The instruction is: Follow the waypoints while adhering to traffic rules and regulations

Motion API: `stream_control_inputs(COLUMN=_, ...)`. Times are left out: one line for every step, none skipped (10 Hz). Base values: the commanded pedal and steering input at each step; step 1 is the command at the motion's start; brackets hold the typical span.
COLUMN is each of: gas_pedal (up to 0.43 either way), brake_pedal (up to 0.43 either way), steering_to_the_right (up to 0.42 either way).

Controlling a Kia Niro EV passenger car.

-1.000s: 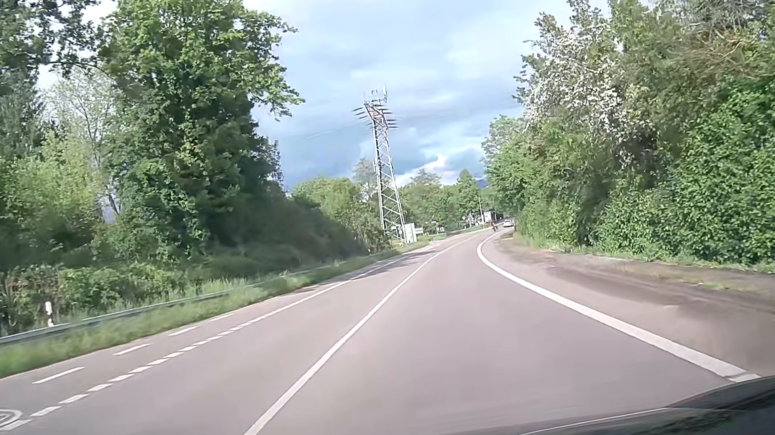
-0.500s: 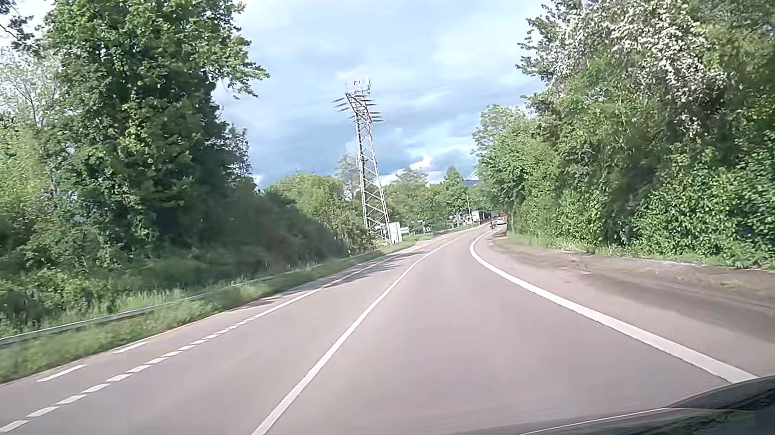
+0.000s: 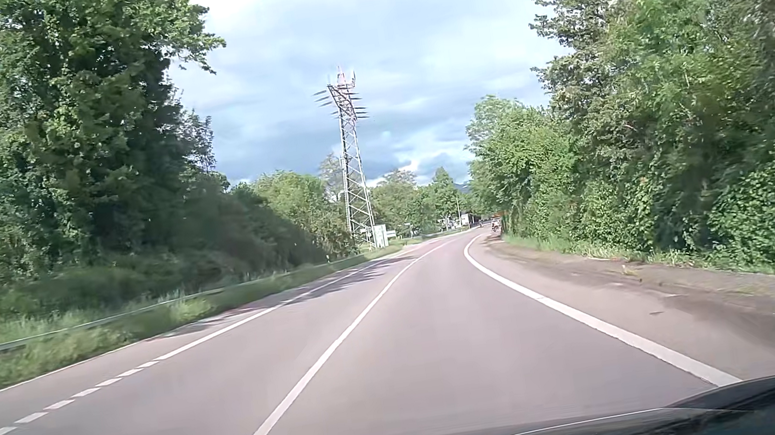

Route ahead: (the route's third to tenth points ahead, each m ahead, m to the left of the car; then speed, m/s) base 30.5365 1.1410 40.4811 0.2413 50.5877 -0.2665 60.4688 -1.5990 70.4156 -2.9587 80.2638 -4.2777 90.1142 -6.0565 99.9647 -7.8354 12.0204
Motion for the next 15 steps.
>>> stream_control_inputs(gas_pedal=0.118, brake_pedal=0.0, steering_to_the_right=0.016)
stream_control_inputs(gas_pedal=0.118, brake_pedal=0.0, steering_to_the_right=0.016)
stream_control_inputs(gas_pedal=0.118, brake_pedal=0.0, steering_to_the_right=0.016)
stream_control_inputs(gas_pedal=0.118, brake_pedal=0.0, steering_to_the_right=0.015)
stream_control_inputs(gas_pedal=0.118, brake_pedal=0.0, steering_to_the_right=0.013)
stream_control_inputs(gas_pedal=0.118, brake_pedal=0.0, steering_to_the_right=0.011)
stream_control_inputs(gas_pedal=0.087, brake_pedal=0.0, steering_to_the_right=0.011)
stream_control_inputs(gas_pedal=0.087, brake_pedal=0.0, steering_to_the_right=0.011)
stream_control_inputs(gas_pedal=0.087, brake_pedal=0.0, steering_to_the_right=0.01)
stream_control_inputs(gas_pedal=0.087, brake_pedal=0.0, steering_to_the_right=0.008)
stream_control_inputs(gas_pedal=0.087, brake_pedal=0.0, steering_to_the_right=0.008)
stream_control_inputs(gas_pedal=0.087, brake_pedal=0.0, steering_to_the_right=0.007)
stream_control_inputs(gas_pedal=0.087, brake_pedal=0.0, steering_to_the_right=0.007)
stream_control_inputs(gas_pedal=0.087, brake_pedal=0.0, steering_to_the_right=0.007)
stream_control_inputs(gas_pedal=0.087, brake_pedal=0.0, steering_to_the_right=0.007)
